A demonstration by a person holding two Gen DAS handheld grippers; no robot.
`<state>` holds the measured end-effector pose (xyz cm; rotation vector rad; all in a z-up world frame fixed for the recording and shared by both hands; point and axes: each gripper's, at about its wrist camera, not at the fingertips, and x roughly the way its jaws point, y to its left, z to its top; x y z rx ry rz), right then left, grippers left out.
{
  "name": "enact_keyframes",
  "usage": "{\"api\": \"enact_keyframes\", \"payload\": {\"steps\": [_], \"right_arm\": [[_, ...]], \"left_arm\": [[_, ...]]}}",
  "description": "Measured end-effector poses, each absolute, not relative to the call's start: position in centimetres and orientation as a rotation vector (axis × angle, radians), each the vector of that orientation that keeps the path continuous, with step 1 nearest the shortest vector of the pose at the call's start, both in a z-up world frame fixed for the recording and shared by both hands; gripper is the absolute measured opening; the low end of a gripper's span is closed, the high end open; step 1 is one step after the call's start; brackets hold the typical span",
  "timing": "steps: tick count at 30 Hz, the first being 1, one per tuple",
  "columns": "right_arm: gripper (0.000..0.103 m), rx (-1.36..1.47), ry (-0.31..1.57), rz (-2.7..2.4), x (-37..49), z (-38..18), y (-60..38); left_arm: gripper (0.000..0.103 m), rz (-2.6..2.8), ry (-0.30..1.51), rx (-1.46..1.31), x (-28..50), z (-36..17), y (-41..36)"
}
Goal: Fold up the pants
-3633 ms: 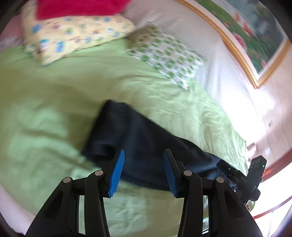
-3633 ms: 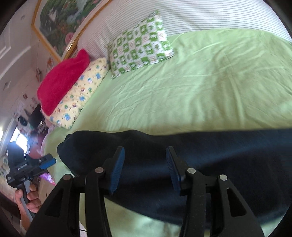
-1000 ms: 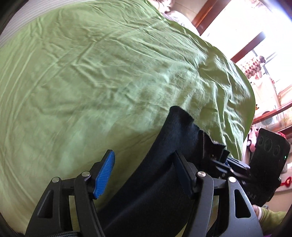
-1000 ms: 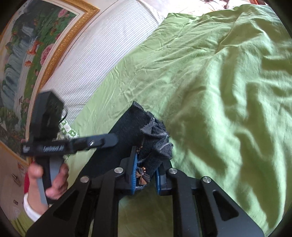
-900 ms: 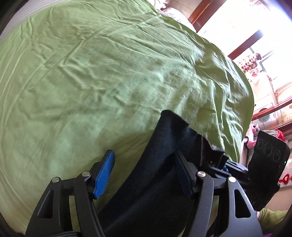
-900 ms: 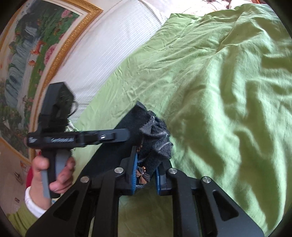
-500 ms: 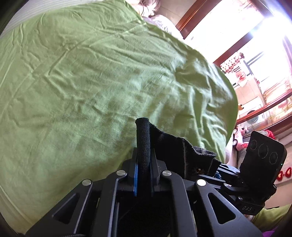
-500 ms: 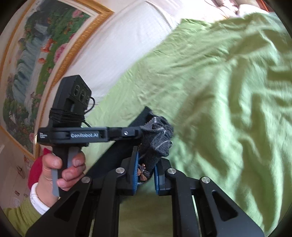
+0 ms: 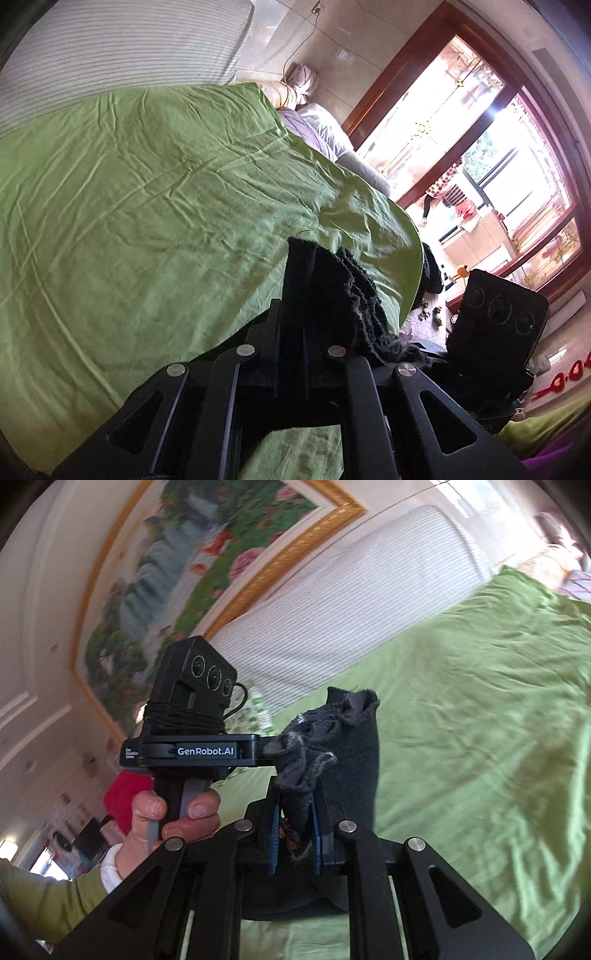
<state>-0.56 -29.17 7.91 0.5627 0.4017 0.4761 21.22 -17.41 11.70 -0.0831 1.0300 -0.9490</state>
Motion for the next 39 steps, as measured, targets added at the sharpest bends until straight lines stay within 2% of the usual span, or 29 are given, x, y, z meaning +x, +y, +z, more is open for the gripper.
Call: {"api": "enact_keyframes", "payload": {"steps": [6,15,26,29,31,34,39], "right_arm": [[0.015,0.543,0.453,0.617,0.6,7.3,-25.1],[0.015,0.504,0.580,0.750,2.9,4.4,-18.8],[0.019,0.490,0.752,0.755,5.1,0.0,-15.8],[0.030,0.486,0.778,0.758,5.2,-0.5,-15.8],[0.048,0.485,0.786,0.769,5.2,-0.6,-15.6],[0.053,0.458,0.782,0.771,4.8,-0.5,-15.1],[0.054,0.455,0.787,0.755,4.9,-0.7,-14.7]], "left_arm": [[0.005,-0.864,1.019,-0.139,18.9,10.4,-11.3],[0.004,-0.719,1.071,-0.342,17.1,4.5,-2.9],[0.008,-0.629,1.144,-0.479,15.7,-1.8,0.6],[0.010,-0.611,1.143,-0.505,15.3,-2.2,1.3],[0.010,-0.596,1.136,-0.520,14.8,-2.3,2.0],[0.010,-0.561,1.117,-0.534,13.9,-2.3,3.0],[0.010,-0.505,1.083,-0.586,12.1,-2.2,5.2]]}}
